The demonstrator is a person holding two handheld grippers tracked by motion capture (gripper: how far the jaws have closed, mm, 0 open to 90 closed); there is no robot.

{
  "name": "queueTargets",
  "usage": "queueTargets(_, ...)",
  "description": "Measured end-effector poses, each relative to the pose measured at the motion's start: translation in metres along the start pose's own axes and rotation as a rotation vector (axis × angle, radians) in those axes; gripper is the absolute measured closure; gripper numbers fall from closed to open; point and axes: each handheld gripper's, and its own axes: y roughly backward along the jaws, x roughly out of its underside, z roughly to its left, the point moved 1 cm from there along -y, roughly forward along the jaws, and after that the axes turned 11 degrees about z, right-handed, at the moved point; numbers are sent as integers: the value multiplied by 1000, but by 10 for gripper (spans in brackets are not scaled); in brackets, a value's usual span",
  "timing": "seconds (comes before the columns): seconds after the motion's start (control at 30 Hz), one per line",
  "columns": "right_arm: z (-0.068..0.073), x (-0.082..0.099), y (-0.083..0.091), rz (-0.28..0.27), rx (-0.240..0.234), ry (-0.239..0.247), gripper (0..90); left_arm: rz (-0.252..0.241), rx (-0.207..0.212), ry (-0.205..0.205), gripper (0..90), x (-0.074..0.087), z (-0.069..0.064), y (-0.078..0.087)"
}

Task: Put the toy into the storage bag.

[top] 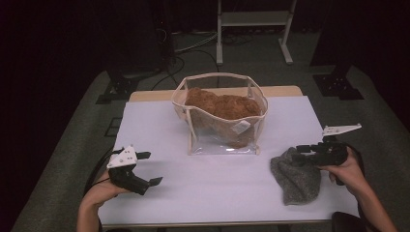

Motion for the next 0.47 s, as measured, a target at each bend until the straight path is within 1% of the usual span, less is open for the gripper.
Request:
queueTargets(0.23,3,9,-2,-20,-14,-6,359,7,6,0,30,0,0,-3)
queueTargets(0.37,9,9,-2,-40,-35,-3,336,7,10,0,30,-1,-1,-4)
queueTargets(0.47,14,7,-3,-48,-36,5,320,0,15,2,30,-2,-1,-6)
